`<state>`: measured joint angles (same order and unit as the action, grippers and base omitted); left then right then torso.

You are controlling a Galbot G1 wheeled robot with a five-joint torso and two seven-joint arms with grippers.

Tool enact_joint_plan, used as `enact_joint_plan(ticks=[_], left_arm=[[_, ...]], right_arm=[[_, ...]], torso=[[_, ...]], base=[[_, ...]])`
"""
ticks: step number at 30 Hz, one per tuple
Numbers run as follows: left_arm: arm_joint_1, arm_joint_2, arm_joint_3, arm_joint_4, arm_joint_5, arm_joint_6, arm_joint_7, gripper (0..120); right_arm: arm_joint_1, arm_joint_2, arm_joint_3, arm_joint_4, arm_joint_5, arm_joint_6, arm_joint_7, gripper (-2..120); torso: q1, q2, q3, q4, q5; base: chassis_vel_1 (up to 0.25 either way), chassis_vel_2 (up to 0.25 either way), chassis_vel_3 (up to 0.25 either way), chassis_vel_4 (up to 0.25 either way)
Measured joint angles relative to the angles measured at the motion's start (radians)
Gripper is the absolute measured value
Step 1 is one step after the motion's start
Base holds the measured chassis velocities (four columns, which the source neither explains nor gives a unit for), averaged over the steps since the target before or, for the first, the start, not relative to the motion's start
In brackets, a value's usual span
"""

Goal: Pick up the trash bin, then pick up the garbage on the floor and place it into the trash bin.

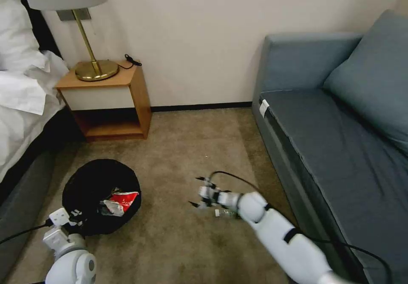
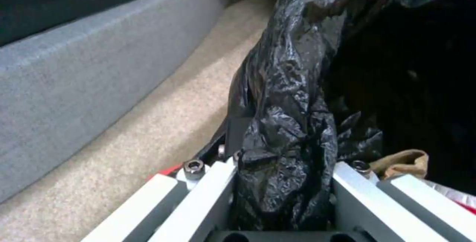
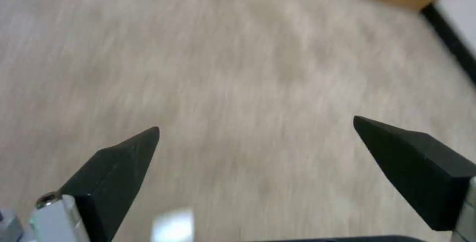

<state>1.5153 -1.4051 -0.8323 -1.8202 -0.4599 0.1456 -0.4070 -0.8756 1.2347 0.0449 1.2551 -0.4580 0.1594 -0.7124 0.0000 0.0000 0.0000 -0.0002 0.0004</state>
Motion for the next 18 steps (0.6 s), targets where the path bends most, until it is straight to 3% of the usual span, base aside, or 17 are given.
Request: enact_joint_plan(ticks=[10, 18], left_arm=[[-0.004, -0.001, 0.004, 0.0, 0.007, 0.001, 0.0, 1], [0.003, -0.001, 0.003, -0.005, 0.014, 0.002, 0.0, 1]], right_arm=[[-0.041, -0.061, 0.095, 0.011, -0.028, 0.005, -0.133, 100], [0.018, -0.052, 0.123, -0.099, -0.073, 0.031, -0.226, 100]], torso=[[0.0, 0.0, 0.0, 0.0002, -0.0001], [0.0, 0.0, 0.0, 0.0003, -0.0003]], base=[[0.0, 0.0, 0.0, 0.0], [0.0, 0.0, 0.0, 0.0]])
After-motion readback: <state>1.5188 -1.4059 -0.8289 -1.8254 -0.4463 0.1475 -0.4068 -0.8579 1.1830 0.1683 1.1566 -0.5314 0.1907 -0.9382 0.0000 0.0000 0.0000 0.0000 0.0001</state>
